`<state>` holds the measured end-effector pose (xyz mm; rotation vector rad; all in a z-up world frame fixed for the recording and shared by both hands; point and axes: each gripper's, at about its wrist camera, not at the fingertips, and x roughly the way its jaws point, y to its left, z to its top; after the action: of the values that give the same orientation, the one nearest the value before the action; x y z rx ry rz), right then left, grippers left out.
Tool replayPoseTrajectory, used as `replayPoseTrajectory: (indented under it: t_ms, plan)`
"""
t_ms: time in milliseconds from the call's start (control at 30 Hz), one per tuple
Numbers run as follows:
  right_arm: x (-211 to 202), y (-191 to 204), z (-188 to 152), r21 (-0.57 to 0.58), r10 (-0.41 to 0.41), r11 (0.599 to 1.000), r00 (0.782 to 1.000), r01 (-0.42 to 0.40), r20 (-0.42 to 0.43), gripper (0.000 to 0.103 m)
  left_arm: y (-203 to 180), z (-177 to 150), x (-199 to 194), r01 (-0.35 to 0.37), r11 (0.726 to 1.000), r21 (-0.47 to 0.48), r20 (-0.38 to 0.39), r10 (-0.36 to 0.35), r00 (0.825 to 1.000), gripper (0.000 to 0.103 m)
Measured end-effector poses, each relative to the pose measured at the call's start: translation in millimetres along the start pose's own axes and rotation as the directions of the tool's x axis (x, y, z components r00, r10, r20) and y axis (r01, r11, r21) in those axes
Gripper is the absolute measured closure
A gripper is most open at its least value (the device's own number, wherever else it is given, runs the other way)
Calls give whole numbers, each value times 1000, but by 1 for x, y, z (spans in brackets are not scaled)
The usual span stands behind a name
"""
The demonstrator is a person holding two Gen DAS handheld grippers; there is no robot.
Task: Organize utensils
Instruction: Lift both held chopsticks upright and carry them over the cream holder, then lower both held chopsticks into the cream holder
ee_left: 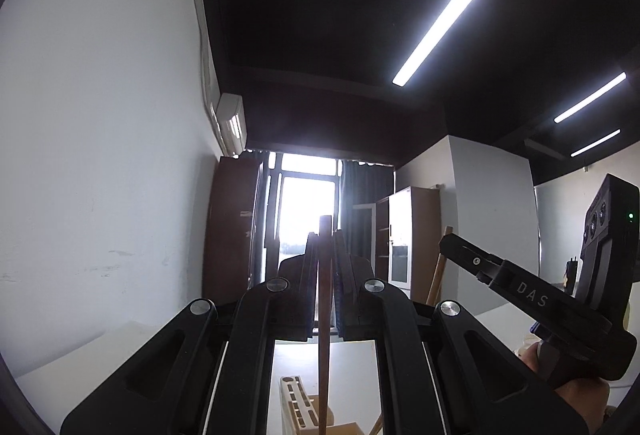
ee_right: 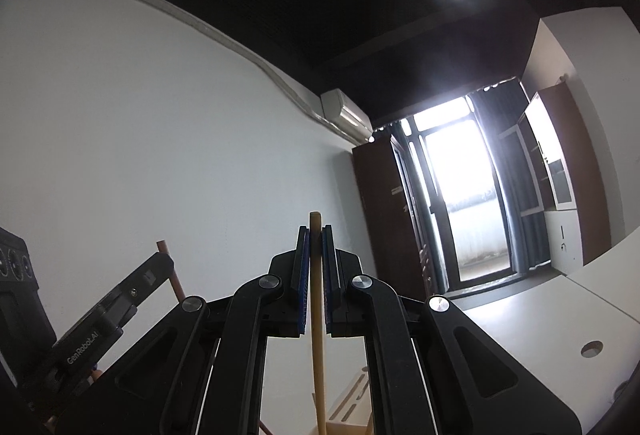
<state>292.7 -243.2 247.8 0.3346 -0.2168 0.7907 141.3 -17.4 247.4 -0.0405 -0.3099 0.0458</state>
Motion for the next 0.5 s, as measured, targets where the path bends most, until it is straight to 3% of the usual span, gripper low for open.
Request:
replayPoseTrajectory:
  t_ms: [100, 267, 367, 500]
  plan:
    - [3, -1, -2, -18, 4, 1000, 1000, -4, 29, 96, 3, -4, 5, 4, 1000, -21, 20, -4, 1000, 97]
    - [23, -5, -14, -34, -7, 999, 1000, 7, -12, 96, 11, -16, 14, -11, 998, -59, 34, 13, 999, 97]
    - [37, -5, -24, -70, -47, 997, 996, 41, -76, 96, 16, -27, 28, -19, 998, -66, -24, 18, 1000, 97]
    - [46, -10, -31, -58, -40, 998, 991, 33, -132, 96, 20, -43, 50, -11, 997, -76, -138, 0, 990, 97]
